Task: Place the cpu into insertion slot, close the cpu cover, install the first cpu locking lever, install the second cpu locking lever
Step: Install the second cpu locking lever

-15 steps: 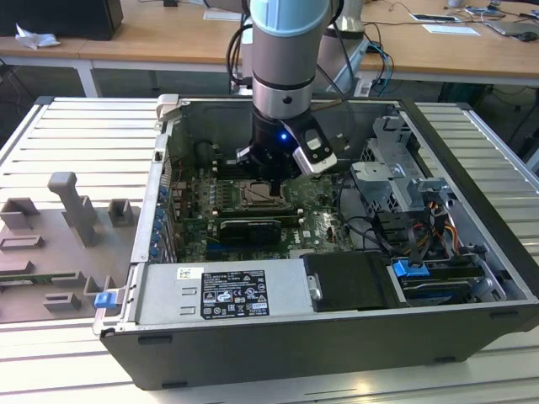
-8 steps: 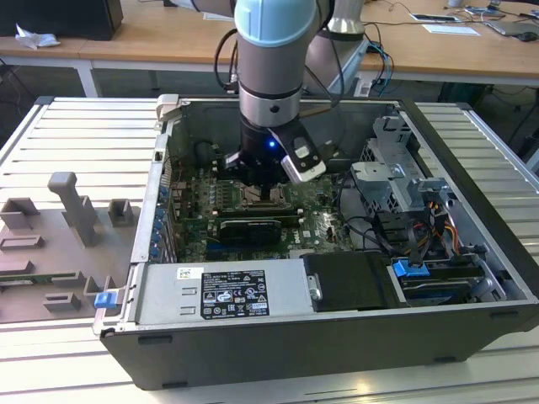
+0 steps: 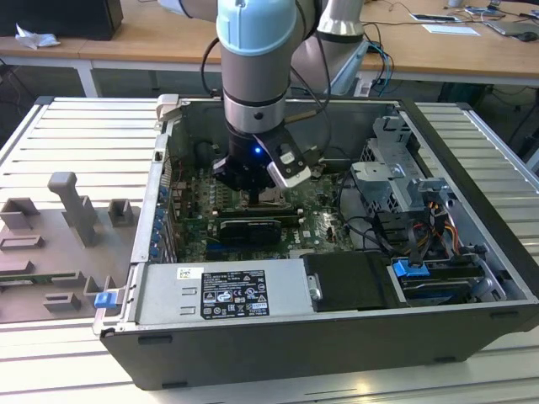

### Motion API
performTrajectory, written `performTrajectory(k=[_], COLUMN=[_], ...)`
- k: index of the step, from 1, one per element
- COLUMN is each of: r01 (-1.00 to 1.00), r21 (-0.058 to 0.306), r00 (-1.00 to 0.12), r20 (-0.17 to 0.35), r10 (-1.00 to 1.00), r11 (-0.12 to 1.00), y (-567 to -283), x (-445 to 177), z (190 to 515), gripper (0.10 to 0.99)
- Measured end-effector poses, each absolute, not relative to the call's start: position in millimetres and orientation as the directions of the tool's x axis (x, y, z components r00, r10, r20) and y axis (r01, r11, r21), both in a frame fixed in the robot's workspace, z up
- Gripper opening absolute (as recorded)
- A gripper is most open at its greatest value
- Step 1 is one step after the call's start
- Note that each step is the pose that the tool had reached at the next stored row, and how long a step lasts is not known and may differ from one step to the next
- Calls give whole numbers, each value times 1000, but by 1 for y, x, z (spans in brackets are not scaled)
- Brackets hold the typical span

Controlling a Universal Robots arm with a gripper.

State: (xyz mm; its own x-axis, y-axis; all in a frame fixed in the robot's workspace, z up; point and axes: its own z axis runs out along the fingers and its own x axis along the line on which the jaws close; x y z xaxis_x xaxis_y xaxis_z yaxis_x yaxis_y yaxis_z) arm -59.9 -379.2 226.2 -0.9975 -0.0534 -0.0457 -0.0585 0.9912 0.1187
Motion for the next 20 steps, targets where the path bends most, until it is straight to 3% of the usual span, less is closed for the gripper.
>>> performTrajectory(k=[8, 20], r01=[-68, -86], r21=[174, 199], r00=[-997, -996], r20=[-49, -51], r10=[-61, -77], r11=[982, 976], y=[-394, -396], x=[-65, -74], z=[225, 211], gripper=[106, 106])
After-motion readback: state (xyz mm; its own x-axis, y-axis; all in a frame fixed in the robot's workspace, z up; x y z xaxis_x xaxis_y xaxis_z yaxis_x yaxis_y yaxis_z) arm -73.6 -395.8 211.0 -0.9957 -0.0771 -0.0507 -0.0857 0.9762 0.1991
